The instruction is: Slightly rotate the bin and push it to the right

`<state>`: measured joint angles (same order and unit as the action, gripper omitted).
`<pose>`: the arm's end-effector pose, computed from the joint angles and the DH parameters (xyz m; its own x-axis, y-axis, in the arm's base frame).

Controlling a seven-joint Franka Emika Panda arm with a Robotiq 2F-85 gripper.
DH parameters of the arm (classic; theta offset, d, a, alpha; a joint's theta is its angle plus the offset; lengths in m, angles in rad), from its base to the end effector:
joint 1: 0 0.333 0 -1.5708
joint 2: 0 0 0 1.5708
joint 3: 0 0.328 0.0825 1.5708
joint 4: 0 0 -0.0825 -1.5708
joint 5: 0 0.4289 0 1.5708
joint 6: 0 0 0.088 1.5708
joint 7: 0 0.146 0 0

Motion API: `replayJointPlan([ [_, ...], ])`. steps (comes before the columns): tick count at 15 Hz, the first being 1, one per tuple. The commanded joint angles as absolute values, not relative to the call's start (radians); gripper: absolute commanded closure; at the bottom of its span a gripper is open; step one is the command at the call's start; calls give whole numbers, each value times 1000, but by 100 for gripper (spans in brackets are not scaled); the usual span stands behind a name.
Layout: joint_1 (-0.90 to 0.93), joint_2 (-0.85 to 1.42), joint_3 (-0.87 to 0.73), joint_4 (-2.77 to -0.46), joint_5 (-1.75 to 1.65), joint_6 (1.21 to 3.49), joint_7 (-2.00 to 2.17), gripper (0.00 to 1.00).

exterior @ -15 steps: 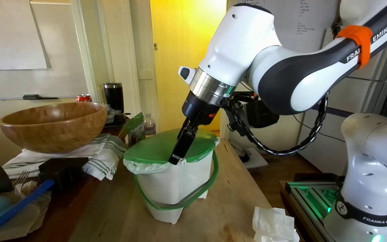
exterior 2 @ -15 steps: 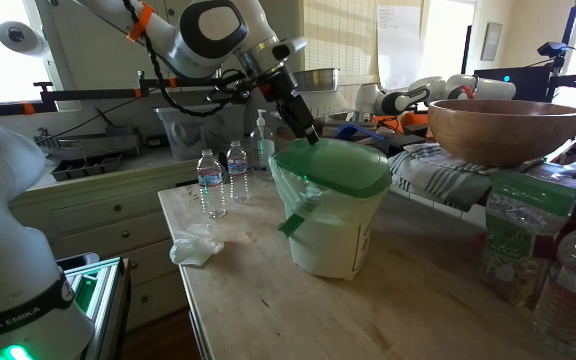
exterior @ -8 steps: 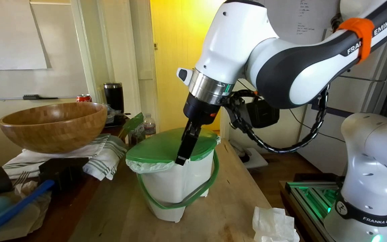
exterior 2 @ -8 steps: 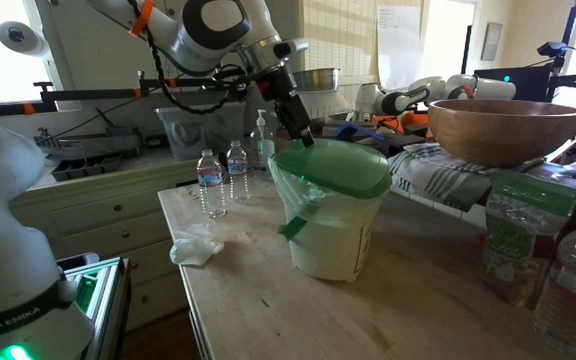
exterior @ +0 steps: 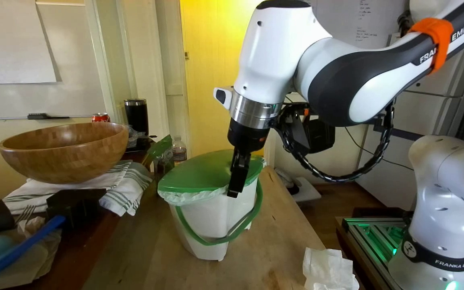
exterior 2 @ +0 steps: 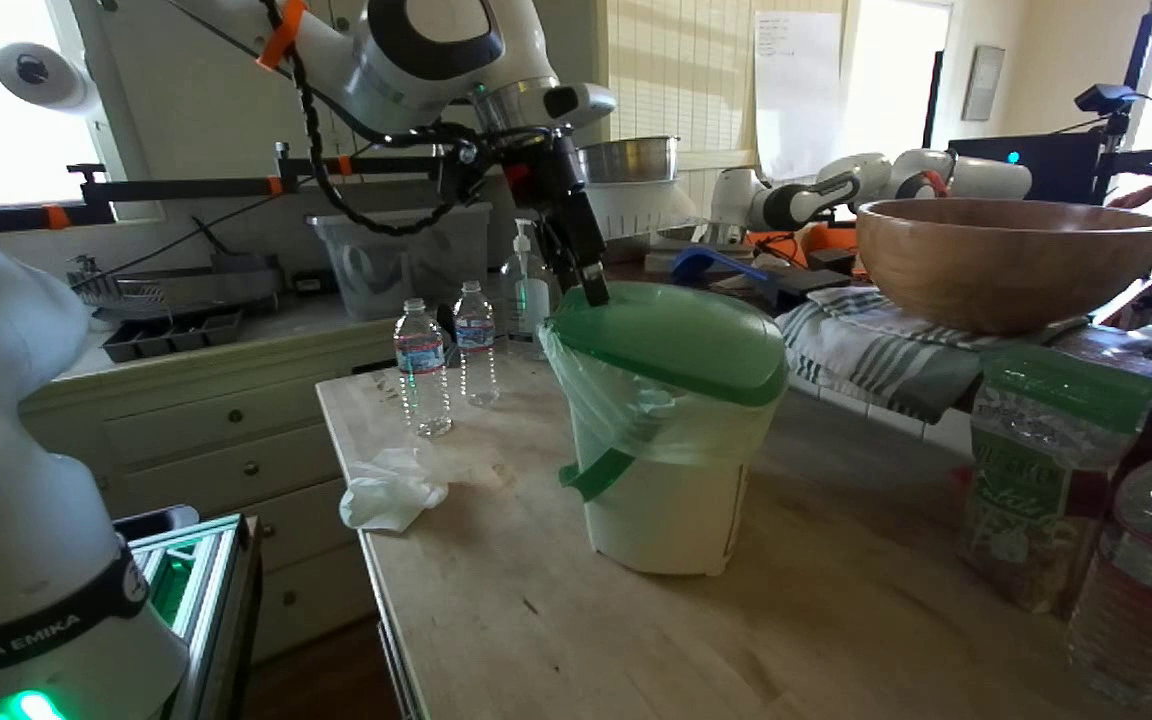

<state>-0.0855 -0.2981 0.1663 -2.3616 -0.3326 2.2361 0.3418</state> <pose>0.5129 0.0219 0.4137 0.9716 -0.0444 0.2323 -0.1084 -0.9566 0.2705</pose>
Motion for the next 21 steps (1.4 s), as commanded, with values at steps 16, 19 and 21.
replayJointPlan([
  [16, -63, -352, 112, -2356, -460, 2041, 182, 0],
  [19, -61, -360, 108, -2357, -485, 2013, 159, 0],
  [21, -60, -363, 105, -2360, -496, 1991, 141, 0],
])
